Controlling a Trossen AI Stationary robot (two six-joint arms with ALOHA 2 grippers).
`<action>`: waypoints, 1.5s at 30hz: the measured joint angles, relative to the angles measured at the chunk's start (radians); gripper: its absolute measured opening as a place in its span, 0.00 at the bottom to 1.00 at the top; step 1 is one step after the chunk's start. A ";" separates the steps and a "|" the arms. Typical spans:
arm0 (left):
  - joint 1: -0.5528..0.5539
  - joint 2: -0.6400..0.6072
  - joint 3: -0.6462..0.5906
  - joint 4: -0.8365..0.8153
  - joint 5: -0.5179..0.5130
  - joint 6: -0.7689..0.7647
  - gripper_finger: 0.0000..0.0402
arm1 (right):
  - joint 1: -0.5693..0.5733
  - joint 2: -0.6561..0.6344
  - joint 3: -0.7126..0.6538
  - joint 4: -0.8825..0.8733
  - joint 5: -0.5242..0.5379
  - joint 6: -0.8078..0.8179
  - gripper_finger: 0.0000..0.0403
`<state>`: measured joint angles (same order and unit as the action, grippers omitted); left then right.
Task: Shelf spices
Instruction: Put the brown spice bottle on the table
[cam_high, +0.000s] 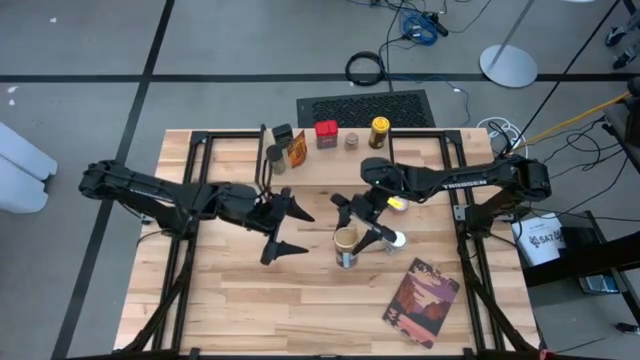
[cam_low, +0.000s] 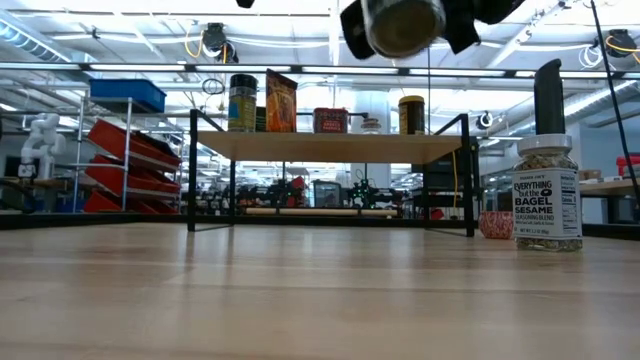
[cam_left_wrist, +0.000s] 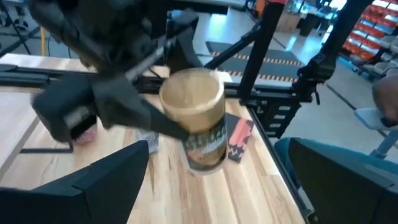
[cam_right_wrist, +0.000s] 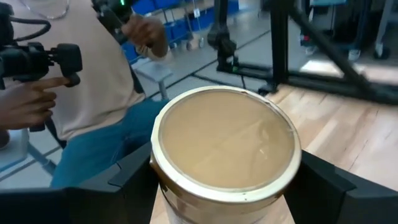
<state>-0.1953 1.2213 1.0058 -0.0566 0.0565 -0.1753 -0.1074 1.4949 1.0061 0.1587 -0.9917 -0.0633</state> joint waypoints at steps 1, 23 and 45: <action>-0.006 0.000 0.000 -0.011 -0.017 0.000 0.99 | 0.000 0.001 0.000 0.026 -0.001 0.007 0.67; -0.089 -0.099 0.000 -0.186 -0.292 0.004 0.99 | 0.090 0.009 0.000 -0.066 0.355 -0.008 0.67; -0.115 -0.096 0.000 -0.196 -0.298 0.024 0.99 | 0.264 0.178 0.000 -0.131 0.677 0.058 0.67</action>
<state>-0.3103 1.1252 1.0061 -0.2531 -0.2412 -0.1509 0.1562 1.6725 1.0061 0.0272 -0.3150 -0.0056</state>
